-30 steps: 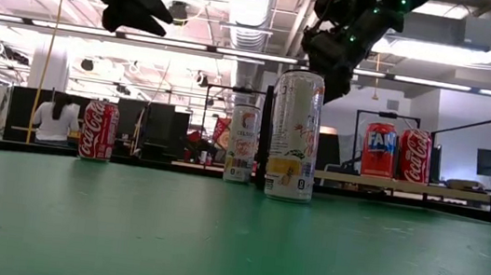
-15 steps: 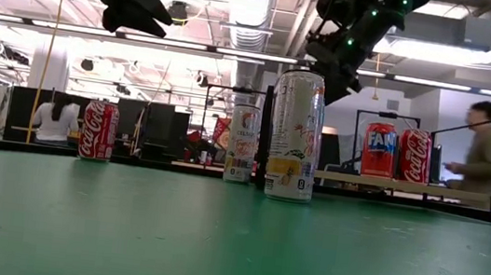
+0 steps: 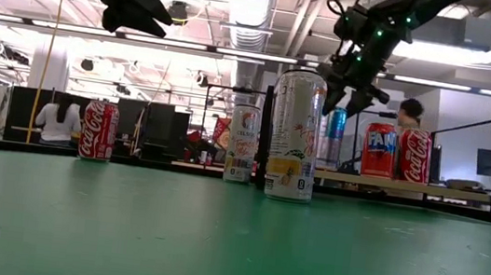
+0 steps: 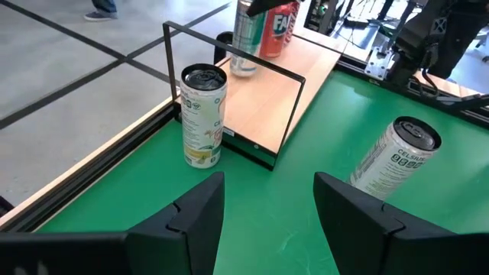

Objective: Place canned beverage on shelf
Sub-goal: Put the top blue soda can on the shelf

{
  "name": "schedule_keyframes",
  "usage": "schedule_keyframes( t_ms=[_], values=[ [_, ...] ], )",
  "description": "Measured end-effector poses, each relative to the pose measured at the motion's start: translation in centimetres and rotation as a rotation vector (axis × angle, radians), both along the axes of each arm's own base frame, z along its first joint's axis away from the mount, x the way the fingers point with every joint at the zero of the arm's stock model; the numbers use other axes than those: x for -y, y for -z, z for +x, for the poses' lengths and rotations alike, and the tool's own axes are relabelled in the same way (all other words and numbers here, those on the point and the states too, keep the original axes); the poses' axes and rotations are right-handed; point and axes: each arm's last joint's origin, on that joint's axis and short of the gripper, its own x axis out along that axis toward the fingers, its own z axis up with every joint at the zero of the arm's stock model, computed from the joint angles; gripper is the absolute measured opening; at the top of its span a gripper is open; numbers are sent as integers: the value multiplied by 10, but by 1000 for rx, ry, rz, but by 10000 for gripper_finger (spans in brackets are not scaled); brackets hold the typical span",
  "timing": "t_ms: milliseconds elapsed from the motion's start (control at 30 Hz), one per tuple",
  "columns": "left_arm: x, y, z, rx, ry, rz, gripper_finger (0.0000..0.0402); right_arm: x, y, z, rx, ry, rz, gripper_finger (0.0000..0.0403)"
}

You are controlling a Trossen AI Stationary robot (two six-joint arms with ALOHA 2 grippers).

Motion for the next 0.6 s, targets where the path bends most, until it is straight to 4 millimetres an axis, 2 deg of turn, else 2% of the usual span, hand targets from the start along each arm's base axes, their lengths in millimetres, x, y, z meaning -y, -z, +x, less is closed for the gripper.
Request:
schedule_keyframes(
  t_ms=[300, 600],
  values=[
    [0, 0, 0, 9, -7, -18, 185, 1, 1, -4, -30, 42, 1, 260],
    [0, 0, 0, 11, -20, -20, 185, -6, 1, 1, -30, 105, -12, 260]
  ],
)
